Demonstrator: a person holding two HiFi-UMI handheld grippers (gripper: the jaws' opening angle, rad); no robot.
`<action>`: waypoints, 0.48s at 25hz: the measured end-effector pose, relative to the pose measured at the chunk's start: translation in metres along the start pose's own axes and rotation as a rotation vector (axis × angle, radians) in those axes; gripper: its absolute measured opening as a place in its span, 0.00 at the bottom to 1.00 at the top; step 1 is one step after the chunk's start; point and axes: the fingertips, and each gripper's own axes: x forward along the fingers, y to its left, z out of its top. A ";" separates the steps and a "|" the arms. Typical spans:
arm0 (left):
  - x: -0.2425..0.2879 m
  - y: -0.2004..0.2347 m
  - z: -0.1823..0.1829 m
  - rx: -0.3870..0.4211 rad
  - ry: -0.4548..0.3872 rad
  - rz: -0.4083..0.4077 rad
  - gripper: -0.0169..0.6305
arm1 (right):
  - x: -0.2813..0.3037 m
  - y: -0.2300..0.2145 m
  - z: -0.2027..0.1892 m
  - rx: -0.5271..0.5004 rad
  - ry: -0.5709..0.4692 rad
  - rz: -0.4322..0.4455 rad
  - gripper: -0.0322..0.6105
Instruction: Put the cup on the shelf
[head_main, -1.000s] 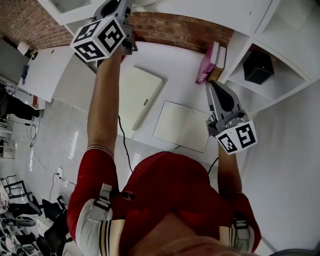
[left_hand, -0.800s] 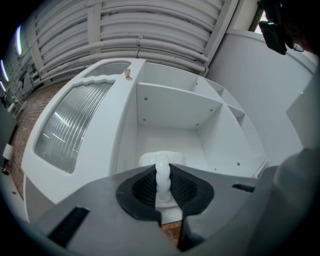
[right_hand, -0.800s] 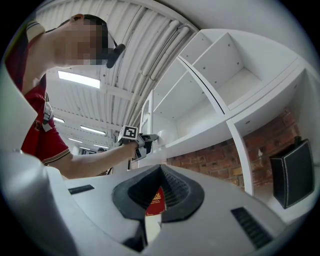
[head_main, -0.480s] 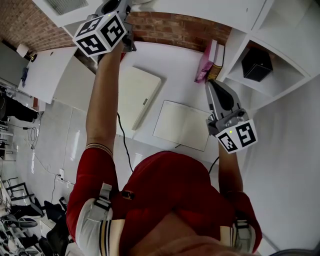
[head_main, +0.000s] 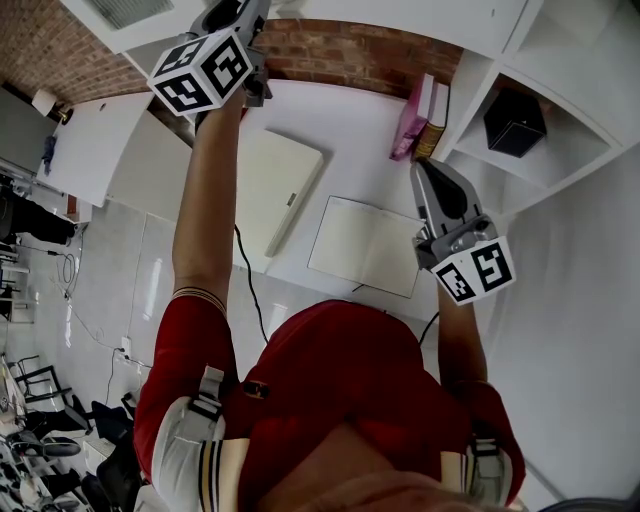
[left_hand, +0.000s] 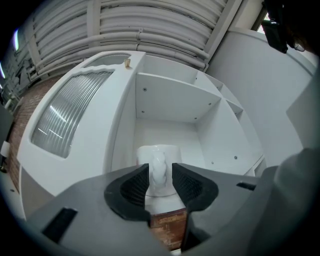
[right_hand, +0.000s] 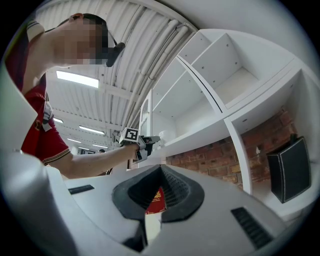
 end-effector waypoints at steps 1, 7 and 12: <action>-0.002 -0.001 0.001 0.003 -0.002 -0.004 0.22 | 0.000 0.001 0.000 0.000 0.001 0.000 0.05; -0.015 -0.005 0.008 0.041 -0.008 -0.018 0.24 | 0.003 0.008 0.000 0.000 0.002 0.014 0.05; -0.039 -0.011 0.012 0.051 -0.018 -0.033 0.24 | 0.006 0.015 0.003 -0.004 0.000 0.021 0.05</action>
